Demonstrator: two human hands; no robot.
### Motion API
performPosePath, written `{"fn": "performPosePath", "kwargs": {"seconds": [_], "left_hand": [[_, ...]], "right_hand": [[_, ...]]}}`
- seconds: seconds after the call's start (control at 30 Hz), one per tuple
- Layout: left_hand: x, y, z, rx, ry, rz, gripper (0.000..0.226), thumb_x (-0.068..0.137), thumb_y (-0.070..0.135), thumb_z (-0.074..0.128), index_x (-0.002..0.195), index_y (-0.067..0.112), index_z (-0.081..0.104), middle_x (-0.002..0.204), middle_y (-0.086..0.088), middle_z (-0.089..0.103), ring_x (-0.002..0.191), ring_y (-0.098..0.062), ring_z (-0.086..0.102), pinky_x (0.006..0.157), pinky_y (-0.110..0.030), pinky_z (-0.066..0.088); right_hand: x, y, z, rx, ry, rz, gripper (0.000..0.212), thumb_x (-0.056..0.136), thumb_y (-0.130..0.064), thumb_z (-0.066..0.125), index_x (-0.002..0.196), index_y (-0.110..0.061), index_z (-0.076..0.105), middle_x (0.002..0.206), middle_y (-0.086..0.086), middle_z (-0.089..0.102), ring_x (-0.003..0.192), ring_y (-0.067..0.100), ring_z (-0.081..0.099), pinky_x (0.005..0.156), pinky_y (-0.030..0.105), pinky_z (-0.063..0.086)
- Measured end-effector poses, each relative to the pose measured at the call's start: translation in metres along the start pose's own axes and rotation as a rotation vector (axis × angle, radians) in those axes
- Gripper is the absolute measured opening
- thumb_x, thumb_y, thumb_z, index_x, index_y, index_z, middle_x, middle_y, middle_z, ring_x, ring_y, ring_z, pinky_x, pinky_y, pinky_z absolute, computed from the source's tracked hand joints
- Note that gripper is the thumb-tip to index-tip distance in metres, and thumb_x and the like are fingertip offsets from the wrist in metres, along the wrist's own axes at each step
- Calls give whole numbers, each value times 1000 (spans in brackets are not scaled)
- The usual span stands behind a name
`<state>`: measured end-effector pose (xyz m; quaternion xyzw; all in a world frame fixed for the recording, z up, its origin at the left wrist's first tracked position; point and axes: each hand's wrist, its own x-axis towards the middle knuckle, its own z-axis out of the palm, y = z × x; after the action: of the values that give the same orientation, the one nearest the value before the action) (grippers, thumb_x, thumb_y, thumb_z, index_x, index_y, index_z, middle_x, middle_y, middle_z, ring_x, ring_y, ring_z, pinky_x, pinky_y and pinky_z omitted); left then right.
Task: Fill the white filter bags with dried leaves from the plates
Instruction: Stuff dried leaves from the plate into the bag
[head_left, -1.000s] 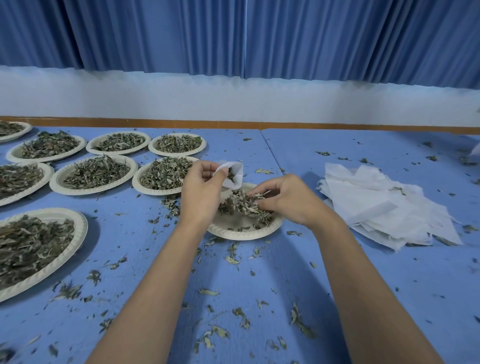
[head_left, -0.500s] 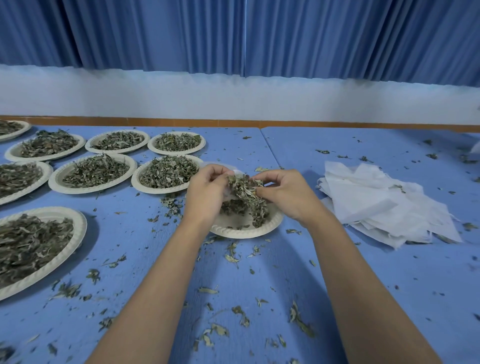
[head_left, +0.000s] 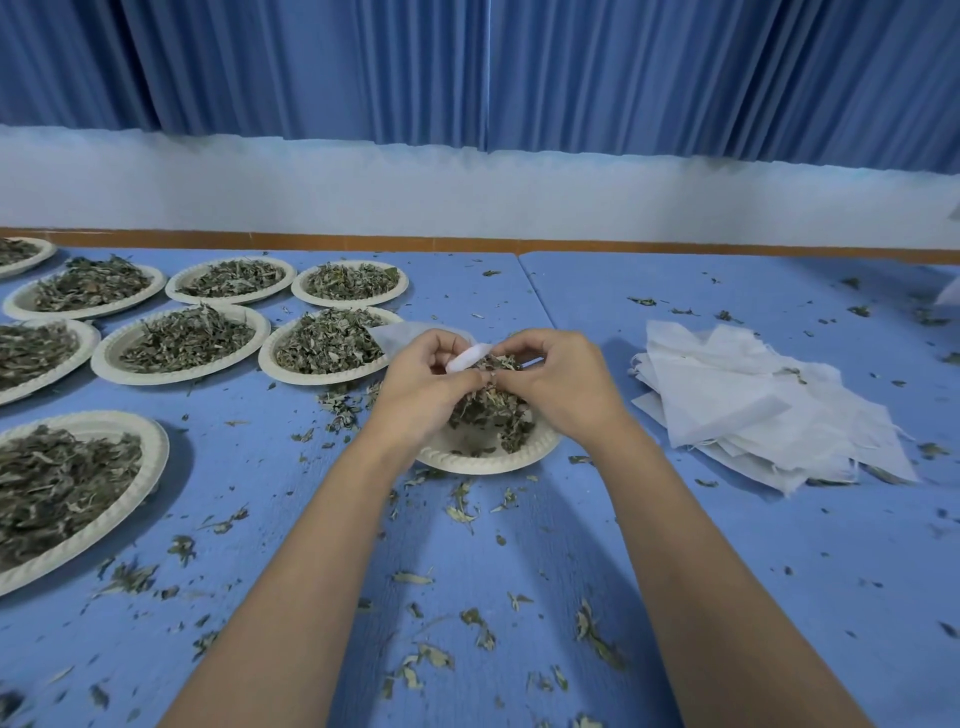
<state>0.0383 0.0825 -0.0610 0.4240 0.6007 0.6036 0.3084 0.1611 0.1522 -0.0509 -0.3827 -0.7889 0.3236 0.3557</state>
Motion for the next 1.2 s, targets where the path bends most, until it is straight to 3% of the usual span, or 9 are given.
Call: {"fn": "performPosePath", "kwargs": {"seconds": [0.17,0.33,0.47,0.6,0.77,0.9,1.0,1.1,1.2], "left_hand": [[-1,-5,3,77,26,159,17,85,7,63,77,19,53,72,1,51,65,-13,42,58,-26,34],[0,-6,5,70,-2,165,15,85,10,62,80,21,53,79,-2,49,72,-16,44,68,-31,34],[0,-6,9,235,-60,187,28,74,5,68,85,24,50,99,1,41,70,-12,46,61,-19,40],[-2,-10,11,392,-4,253,46,62,21,84,92,20,49,95,14,34,66,10,43,61,-14,39],[-1,-10,6,370,19,300,43,62,21,85,87,17,51,91,10,38,64,11,41,61,-6,35],[-1,-10,2,347,39,288,38,66,10,82,78,21,47,95,-1,44,65,1,40,61,-9,34],[0,-9,-4,324,51,283,38,69,9,79,75,23,45,93,-4,45,66,-10,38,60,-16,32],[-1,-7,-5,316,26,279,36,70,11,79,76,23,45,89,1,45,64,-7,36,58,-13,31],[-2,-5,-4,311,8,267,34,70,12,79,78,23,48,89,3,48,67,-7,39,57,-13,32]], "right_hand": [[-1,1,-2,113,-42,81,22,69,-20,82,87,-19,69,85,-7,68,75,9,62,79,27,53],[0,4,-8,269,-56,175,17,71,-10,79,84,-19,72,94,2,72,91,22,69,91,43,52],[0,3,-5,251,43,206,17,68,-9,81,74,-21,71,82,2,73,82,20,70,84,39,56],[-3,-3,4,216,58,208,21,66,-10,82,71,-19,64,66,-3,67,57,5,64,58,22,54],[-5,-8,0,290,-49,239,24,70,-24,80,78,-8,65,75,7,68,72,17,66,74,33,57],[-4,-10,-11,428,-162,308,21,88,-22,55,80,-11,71,73,4,67,73,20,67,75,28,58],[-3,-10,-17,467,-220,327,28,91,-25,49,83,-15,74,77,3,75,76,17,72,74,24,57],[-3,-6,-13,445,-76,288,17,89,-22,55,87,-15,70,81,3,75,76,17,72,71,25,56],[-1,3,-7,240,46,159,12,83,-17,65,94,-22,68,81,-7,69,74,9,65,70,22,50]]}}
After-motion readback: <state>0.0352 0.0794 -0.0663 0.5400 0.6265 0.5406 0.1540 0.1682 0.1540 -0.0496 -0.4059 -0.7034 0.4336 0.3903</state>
